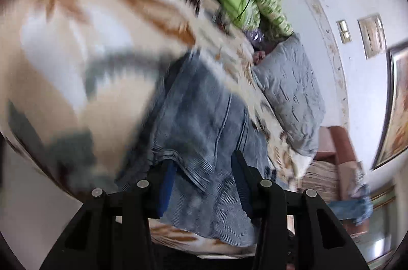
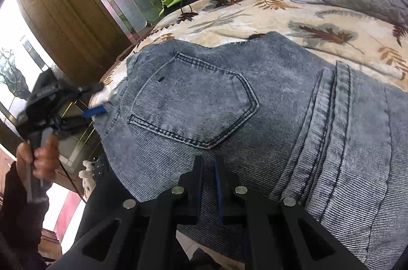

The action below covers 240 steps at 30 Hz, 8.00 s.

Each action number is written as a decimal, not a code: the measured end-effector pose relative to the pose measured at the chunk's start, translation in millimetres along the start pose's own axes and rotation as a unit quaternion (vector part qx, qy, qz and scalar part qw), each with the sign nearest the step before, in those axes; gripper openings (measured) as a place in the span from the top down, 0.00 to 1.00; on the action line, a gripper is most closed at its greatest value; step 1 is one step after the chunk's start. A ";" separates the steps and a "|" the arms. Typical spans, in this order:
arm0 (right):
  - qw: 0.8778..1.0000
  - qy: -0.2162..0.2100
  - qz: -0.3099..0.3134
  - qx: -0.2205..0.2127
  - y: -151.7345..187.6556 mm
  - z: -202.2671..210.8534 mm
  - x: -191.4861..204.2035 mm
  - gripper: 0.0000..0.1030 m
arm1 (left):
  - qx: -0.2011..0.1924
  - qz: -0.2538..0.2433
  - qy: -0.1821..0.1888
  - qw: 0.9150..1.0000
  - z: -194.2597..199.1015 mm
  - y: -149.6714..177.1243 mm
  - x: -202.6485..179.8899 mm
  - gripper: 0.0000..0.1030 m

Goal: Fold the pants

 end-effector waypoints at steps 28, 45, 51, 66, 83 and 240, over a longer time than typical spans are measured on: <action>0.998 -0.039 -0.045 0.013 -0.7 -6.6 -12.1 0.90 | 0.168 -0.049 -0.067 0.982 -40.0 -26.7 9.7 0.29; 0.997 -0.053 -0.049 0.013 -2.6 -10.2 -14.5 0.89 | 0.177 -0.123 -0.038 0.976 -74.1 -28.0 -26.9 0.23; 0.997 -0.055 -0.047 0.012 -3.1 -11.6 -15.2 0.89 | 0.174 -0.124 -0.081 0.974 -73.5 -28.5 -13.4 0.29; 0.998 -0.051 -0.039 0.006 -5.7 -14.1 -13.1 0.90 | 0.155 -0.177 -0.096 0.967 -77.5 -19.3 -40.5 0.67; 0.995 -0.046 -0.069 -0.064 -20.3 14.0 -33.9 0.90 | 0.113 -0.216 -0.046 0.969 -46.8 -19.6 -105.4 0.77; 0.976 0.051 -0.168 -0.127 -15.1 119.0 -158.8 0.71 | 0.175 -0.298 -0.114 0.931 -200.3 76.9 -218.0 0.14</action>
Point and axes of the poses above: each gripper's, at about its wrist camera, not at the fingertips, and z roughly against the way its jaws point, x to its left, y to its underside, the point moved 3 cm from there along -z, roughly the way its jaws point
